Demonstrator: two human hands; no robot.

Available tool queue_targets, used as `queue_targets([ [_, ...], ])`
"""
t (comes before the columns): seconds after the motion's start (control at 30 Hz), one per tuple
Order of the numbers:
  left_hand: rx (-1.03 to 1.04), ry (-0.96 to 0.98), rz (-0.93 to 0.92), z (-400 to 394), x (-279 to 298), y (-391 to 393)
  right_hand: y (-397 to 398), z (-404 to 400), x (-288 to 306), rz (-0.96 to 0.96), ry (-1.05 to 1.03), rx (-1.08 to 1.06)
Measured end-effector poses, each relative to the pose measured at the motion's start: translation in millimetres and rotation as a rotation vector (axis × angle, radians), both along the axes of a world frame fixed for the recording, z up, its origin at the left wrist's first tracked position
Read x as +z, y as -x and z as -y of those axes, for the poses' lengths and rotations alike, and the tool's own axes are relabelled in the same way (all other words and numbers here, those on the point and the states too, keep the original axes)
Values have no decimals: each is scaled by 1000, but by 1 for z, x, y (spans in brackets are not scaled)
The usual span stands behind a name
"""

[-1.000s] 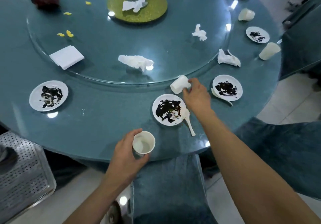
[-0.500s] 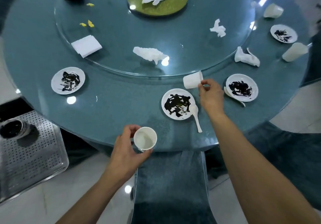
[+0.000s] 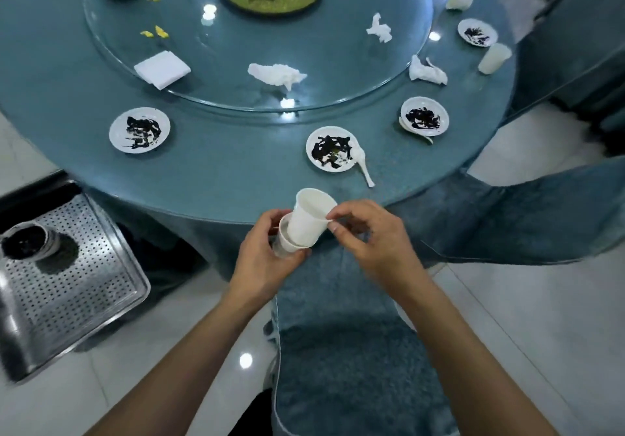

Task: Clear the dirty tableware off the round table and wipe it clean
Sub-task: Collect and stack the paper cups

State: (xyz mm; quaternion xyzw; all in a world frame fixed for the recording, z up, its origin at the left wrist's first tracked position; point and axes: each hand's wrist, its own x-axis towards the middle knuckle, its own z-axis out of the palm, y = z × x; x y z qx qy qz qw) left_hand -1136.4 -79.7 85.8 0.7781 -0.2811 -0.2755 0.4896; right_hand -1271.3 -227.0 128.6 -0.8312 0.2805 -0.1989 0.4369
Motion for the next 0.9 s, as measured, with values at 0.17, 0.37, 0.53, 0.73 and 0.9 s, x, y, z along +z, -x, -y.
queue_targets([
  [0.17,-83,26,-27,-14,8,31,37,-20,13,-84,140,41],
  [0.37,-169,108,-22,3,33,77,89,-20,30,-146,242,7],
  [0.53,-200,130,47,30,50,116,149,5,46,-165,276,-112],
  [0.73,-251,175,112,80,71,200,236,64,48,-207,290,-185],
  [0.9,-242,188,155,130,81,276,312,122,48,-229,313,-185],
])
